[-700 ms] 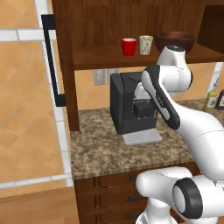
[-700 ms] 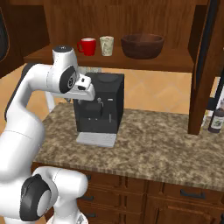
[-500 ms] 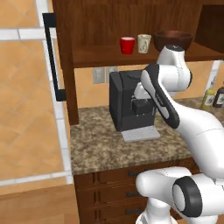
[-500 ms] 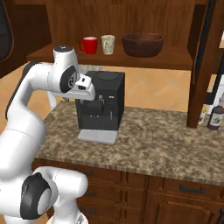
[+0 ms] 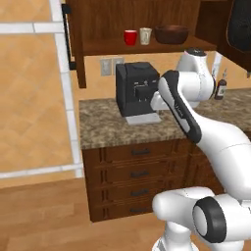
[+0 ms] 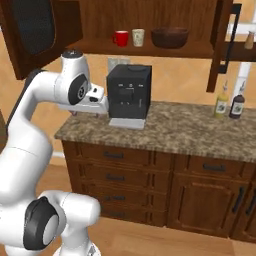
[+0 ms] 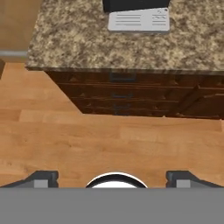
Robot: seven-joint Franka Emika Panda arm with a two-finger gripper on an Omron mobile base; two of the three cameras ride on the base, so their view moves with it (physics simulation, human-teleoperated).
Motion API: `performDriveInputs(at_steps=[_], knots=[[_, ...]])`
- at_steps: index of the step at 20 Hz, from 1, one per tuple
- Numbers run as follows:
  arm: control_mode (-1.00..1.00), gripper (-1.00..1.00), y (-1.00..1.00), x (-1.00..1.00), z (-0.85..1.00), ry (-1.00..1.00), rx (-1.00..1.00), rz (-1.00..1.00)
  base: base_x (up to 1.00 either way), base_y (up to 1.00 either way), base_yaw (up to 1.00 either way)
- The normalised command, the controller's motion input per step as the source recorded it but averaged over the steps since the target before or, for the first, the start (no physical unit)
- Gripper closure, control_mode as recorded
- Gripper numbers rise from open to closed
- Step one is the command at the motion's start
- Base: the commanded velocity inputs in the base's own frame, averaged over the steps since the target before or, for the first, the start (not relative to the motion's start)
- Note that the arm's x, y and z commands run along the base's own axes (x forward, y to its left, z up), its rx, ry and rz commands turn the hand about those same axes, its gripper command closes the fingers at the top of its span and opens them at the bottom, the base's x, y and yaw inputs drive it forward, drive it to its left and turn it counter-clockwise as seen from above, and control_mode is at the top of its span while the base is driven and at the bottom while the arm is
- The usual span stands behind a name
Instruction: Gather all objects into one cabinet and sort the glasses and bowls to opposite sides.
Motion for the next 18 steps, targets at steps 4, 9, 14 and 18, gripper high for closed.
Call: performDriveInputs(at_steps=[4,9,14,18], knots=[[1.00,-1.00,0.00,0.00,0.00,0.00,0.00,0.00,-1.00,-0.90,0.01],[1.00,-1.00,0.00,0.00,0.00,0.00,0.00,0.00,-0.97,-0.95,0.00],[1.00,-1.00,0.00,0.00,0.00,0.00,0.00,0.00,-0.77,-0.21,0.03],[1.00,-1.00,0.00,0.00,0.00,0.00,0.00,0.00,-0.02,-1.00,0.24]])
